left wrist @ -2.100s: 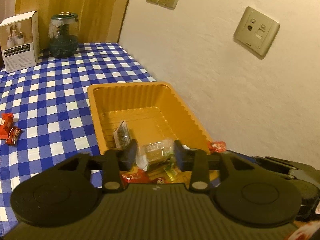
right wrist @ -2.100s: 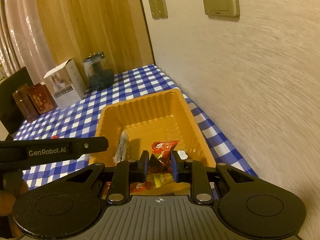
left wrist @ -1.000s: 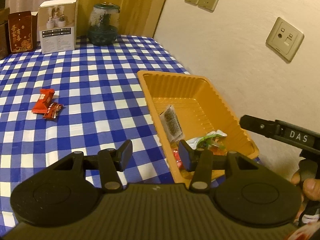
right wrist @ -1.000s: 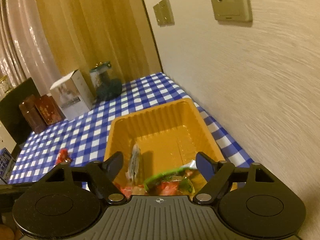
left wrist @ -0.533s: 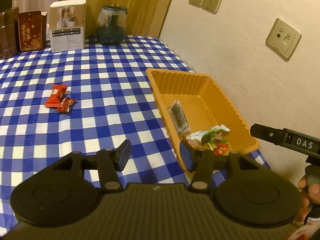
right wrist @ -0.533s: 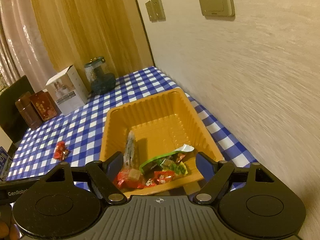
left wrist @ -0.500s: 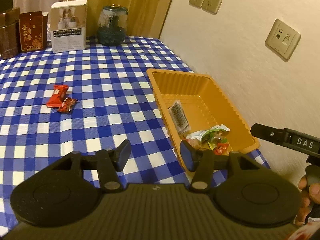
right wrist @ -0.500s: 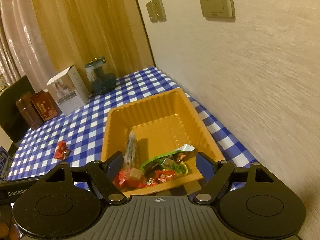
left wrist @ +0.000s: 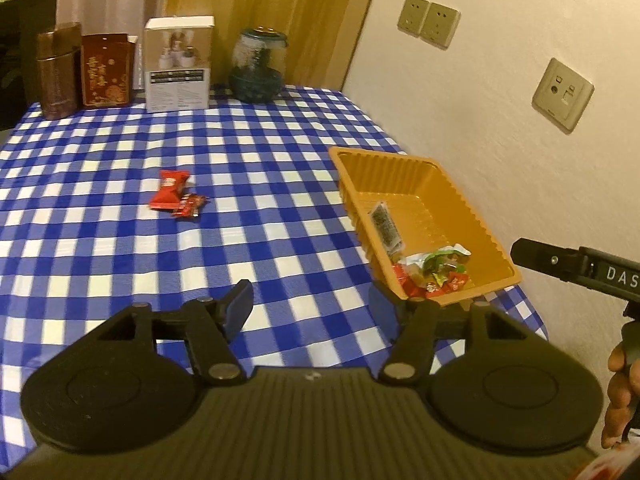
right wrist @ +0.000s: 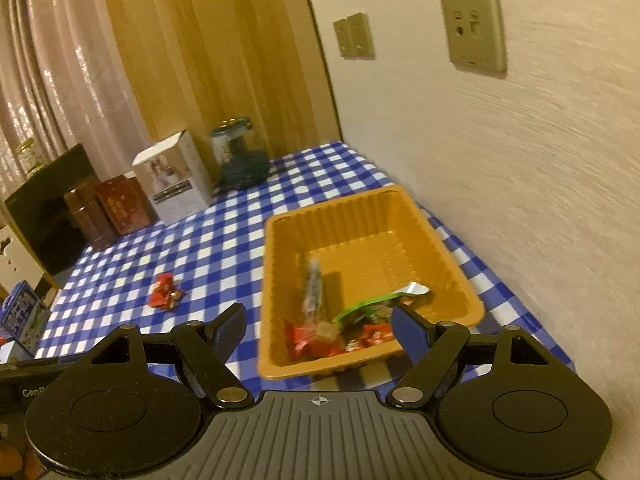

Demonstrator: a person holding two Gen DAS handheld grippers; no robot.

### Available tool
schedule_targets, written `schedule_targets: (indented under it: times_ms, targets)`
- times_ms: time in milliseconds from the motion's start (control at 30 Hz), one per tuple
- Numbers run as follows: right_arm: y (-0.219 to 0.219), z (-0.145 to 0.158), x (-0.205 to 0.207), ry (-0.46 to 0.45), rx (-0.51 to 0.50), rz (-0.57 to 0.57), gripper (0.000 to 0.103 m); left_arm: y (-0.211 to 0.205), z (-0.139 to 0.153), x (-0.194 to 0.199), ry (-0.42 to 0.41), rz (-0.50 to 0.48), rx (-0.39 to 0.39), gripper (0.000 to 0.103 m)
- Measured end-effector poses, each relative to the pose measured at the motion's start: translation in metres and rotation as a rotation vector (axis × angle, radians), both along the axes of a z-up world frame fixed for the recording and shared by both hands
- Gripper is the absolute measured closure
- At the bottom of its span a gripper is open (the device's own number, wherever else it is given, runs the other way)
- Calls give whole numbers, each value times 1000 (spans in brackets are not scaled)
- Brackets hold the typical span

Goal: Organize snacks
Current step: 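Withdraw both grippers from the tray toward the two remaining red candies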

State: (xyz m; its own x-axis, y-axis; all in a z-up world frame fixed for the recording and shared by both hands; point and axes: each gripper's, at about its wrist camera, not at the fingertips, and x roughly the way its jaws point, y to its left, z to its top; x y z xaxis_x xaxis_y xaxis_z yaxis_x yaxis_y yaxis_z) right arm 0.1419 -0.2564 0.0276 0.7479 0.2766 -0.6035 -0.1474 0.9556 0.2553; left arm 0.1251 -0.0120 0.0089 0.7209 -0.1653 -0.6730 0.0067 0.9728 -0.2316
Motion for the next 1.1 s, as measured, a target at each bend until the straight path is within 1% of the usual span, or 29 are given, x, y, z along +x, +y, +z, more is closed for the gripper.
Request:
schedule_targets:
  times_ms: [200,567,767,1100]
  targets:
    - [21,3,-11,-2,-4,39,24,18,4,-14,-2,21,15,38]
    - [56,6,-19,-6,-30,109,24,46,4,-30,-6,70,28,31]
    - [68,6,-20,-5,-39,133,24,61,3,-33,-4,97,25,28]
    - [90,4,-19,-7,-51,178,24,85,1,-31,-7,126,31,27]
